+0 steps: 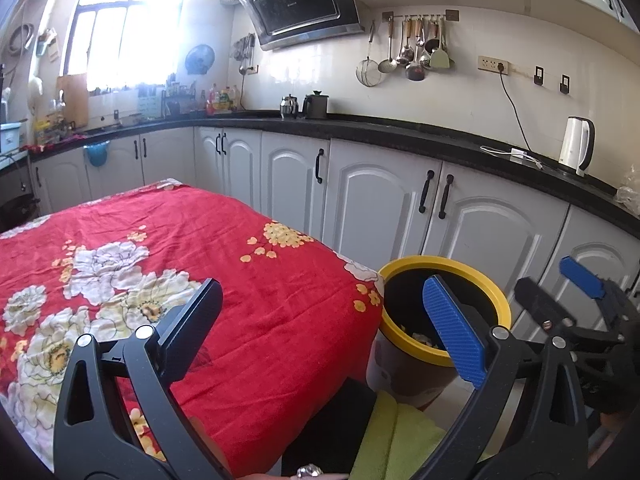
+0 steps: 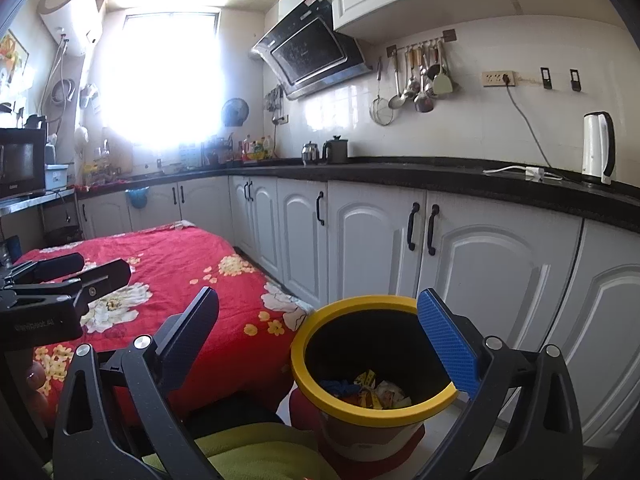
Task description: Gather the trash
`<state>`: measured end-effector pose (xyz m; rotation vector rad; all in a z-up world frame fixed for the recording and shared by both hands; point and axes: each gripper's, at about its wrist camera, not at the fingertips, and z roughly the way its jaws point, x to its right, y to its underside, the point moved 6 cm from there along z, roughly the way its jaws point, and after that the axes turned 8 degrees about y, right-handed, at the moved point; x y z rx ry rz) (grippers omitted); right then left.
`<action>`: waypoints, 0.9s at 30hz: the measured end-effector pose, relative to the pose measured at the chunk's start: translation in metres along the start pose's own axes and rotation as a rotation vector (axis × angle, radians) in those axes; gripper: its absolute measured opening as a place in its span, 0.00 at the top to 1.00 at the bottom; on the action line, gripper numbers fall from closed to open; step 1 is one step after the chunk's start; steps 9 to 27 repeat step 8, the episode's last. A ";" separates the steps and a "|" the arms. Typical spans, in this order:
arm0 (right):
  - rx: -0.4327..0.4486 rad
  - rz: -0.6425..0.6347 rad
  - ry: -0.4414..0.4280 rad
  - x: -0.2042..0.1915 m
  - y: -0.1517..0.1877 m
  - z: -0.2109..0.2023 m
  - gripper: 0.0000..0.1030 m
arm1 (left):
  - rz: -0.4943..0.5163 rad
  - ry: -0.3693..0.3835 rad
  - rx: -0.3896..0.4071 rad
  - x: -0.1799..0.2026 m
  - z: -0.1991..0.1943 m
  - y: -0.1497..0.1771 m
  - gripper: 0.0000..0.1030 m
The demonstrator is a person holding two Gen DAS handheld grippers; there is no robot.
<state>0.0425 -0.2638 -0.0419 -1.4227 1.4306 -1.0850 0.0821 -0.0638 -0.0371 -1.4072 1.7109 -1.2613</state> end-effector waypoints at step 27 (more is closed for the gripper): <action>-0.058 -0.075 -0.291 -0.124 -0.037 0.034 0.06 | -0.161 -0.259 -0.095 -0.153 -0.052 0.003 0.11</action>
